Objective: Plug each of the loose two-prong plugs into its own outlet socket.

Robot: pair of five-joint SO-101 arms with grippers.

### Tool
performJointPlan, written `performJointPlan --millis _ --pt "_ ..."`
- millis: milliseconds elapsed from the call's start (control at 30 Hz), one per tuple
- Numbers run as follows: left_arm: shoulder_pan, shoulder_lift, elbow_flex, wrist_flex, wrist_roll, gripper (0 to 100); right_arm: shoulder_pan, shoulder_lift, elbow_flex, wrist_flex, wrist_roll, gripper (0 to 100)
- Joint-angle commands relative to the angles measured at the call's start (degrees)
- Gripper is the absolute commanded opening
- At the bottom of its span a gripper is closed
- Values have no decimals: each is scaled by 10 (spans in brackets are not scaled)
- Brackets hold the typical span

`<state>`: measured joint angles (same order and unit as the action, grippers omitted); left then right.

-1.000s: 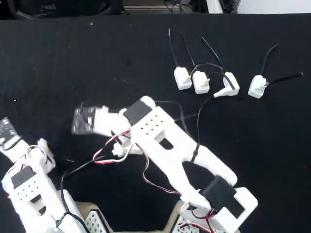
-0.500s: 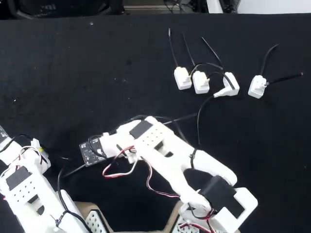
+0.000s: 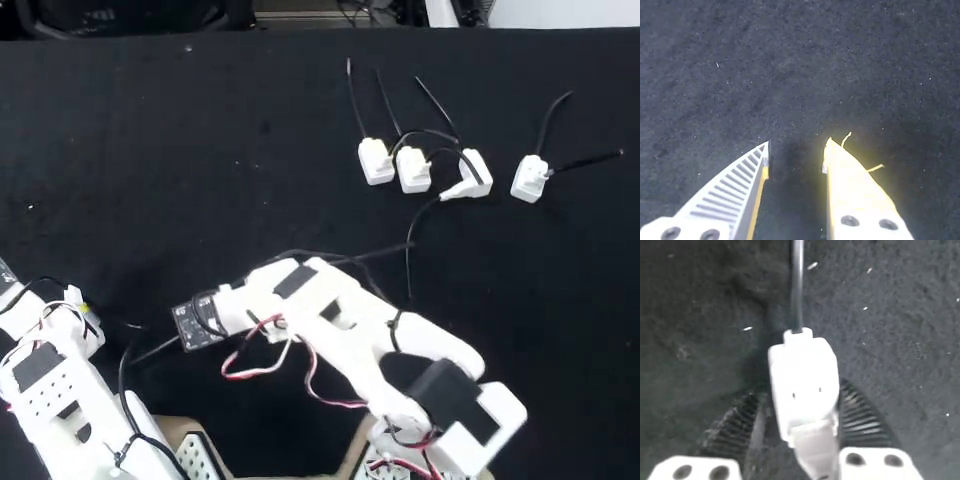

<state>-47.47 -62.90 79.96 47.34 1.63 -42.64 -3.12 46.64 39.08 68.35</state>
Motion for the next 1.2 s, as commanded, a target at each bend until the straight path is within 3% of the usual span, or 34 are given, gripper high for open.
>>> performJointPlan --millis 0,167,367,433,700,933,1167 --pt "-2 -4 -34 4 8 180 27 15 -80 67 -40 5" --pt "-2 -4 -34 4 8 180 111 18 -269 219 -241 11" --pt "-2 -4 -33 3 8 180 281 75 -530 374 -597 15" --pt "-2 -4 -33 3 8 180 305 121 -586 393 -671 15" --pt "-2 -4 -32 4 8 180 311 335 -771 395 -683 15" --pt "-2 -4 -32 4 8 180 329 486 -929 396 -752 15" --pt "-2 -4 -32 4 8 180 330 583 -1062 491 -751 15"
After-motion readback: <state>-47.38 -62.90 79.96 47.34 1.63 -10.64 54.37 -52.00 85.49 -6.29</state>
